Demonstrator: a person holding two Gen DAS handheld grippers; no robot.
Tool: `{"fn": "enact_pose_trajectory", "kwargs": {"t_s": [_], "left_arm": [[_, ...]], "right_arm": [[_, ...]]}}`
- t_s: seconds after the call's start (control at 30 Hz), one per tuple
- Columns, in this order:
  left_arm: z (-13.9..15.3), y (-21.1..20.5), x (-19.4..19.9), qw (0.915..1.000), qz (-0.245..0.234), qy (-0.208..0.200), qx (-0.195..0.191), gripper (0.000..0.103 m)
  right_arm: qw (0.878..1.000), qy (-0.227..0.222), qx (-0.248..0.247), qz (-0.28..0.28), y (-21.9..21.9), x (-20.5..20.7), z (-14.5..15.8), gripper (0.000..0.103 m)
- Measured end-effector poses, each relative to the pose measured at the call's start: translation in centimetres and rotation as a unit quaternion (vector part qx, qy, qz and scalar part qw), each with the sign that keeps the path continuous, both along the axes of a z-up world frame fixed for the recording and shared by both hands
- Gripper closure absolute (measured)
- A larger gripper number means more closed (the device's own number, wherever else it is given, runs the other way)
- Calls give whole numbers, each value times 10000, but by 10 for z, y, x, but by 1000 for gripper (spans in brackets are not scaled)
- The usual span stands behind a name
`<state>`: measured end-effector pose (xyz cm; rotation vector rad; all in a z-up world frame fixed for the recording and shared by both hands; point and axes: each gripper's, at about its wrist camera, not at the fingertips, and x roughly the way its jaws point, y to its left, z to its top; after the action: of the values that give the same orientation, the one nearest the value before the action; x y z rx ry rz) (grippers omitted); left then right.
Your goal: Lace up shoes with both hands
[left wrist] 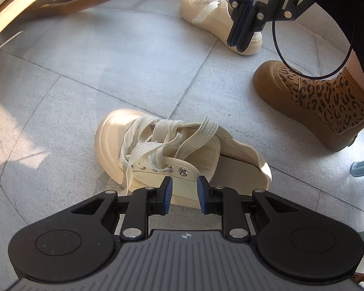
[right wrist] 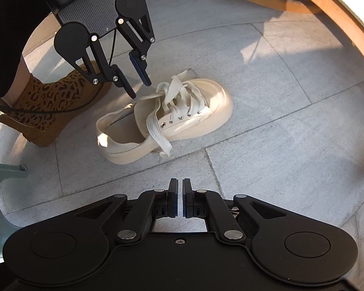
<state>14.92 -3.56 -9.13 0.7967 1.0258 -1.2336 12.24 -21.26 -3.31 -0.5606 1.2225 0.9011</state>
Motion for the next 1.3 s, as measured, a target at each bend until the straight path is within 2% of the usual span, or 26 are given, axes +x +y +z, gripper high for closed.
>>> {"fn": "enact_pose_trajectory", "kwargs": {"t_s": [0.1,0.23,0.3,0.47,0.6,0.67,0.73,0.77,0.97,1.2,1.3], "left_arm": [[0,-1,0,10000,18,43,-9,82],[-1,-5,-1,10000,4,77,-8,82],[1,-7,-2,9999,6,116,-53,82],[2,-12,-4,9998,22,168,-100,82],[-4,-14,-2,9998,130,85,92,81],[-5,-14,-1,9997,204,133,98,81],[-5,-14,1,9994,284,177,133,81],[-6,-14,2,9992,324,199,151,80],[-3,-6,5,9975,583,292,255,80],[-4,-4,5,9975,536,290,354,80],[-4,-4,5,9975,544,293,349,80]], "right_arm": [[9999,-69,127,59,13,1,-17,95],[9989,-210,330,261,32,0,-33,81],[9981,-187,443,398,40,-2,-39,78],[9971,-357,387,556,47,-4,-51,78],[9971,-173,622,397,44,2,-54,79],[9963,-138,704,481,44,1,-54,94],[9954,-119,724,614,46,-3,-54,102],[9952,-135,706,660,47,-5,-54,103],[9967,-102,601,528,39,-6,-49,103],[9974,-143,587,393,34,-2,-52,101],[9957,-393,342,761,40,-8,-58,90]]}}
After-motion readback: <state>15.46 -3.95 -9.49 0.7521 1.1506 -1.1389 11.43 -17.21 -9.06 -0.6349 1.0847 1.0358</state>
